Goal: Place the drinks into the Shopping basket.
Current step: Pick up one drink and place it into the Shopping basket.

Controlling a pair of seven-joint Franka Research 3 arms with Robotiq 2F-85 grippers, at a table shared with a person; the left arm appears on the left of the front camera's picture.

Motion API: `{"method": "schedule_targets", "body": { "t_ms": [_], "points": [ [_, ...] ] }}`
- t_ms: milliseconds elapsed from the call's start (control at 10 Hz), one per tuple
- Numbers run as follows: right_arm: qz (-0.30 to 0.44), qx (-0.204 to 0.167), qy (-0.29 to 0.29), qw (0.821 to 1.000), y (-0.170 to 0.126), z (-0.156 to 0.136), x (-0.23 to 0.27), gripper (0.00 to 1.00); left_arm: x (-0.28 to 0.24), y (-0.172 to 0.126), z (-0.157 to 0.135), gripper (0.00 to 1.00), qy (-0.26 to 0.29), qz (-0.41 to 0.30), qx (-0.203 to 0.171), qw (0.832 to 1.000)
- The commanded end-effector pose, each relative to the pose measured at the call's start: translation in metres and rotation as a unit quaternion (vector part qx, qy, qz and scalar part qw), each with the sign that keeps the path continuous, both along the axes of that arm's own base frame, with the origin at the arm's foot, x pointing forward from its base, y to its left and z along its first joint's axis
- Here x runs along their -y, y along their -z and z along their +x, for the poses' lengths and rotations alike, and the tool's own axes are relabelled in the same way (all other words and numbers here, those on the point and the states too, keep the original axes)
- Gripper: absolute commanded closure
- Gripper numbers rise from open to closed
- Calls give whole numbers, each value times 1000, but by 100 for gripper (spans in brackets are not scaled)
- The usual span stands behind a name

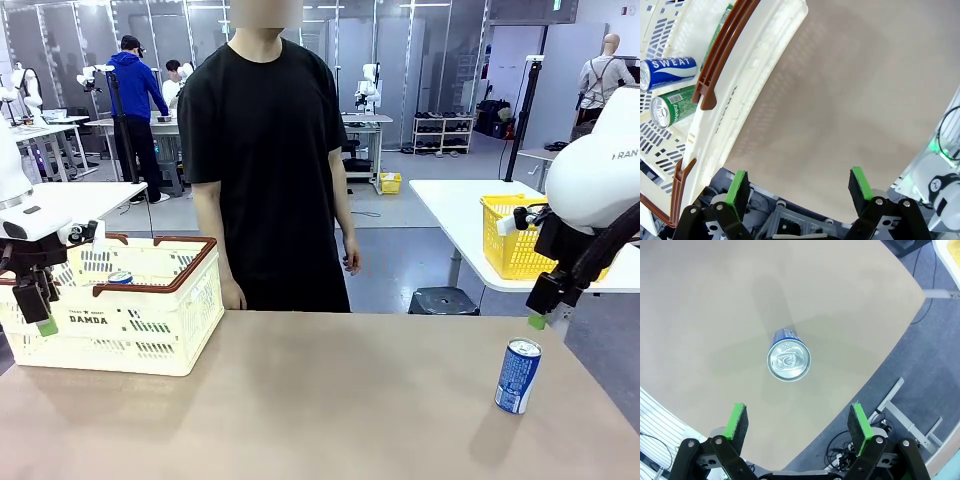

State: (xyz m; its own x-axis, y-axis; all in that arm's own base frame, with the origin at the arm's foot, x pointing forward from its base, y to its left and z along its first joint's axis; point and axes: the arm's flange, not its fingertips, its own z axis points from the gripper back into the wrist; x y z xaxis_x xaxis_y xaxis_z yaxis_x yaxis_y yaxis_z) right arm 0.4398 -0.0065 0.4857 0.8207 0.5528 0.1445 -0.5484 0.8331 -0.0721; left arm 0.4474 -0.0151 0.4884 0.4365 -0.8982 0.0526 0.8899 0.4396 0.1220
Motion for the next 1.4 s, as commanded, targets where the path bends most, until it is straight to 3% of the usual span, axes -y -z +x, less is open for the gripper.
{"method": "schedule_targets", "body": {
  "t_ms": [0,1300],
  "points": [
    [16,-11,-16,1000,5,14,-2,0,0,-2,0,0,-3,7,3,1000],
    [45,-74,-5,996,102,58,-2,0,0,-2,0,0,-3,7,3,1000]
  ]
}}
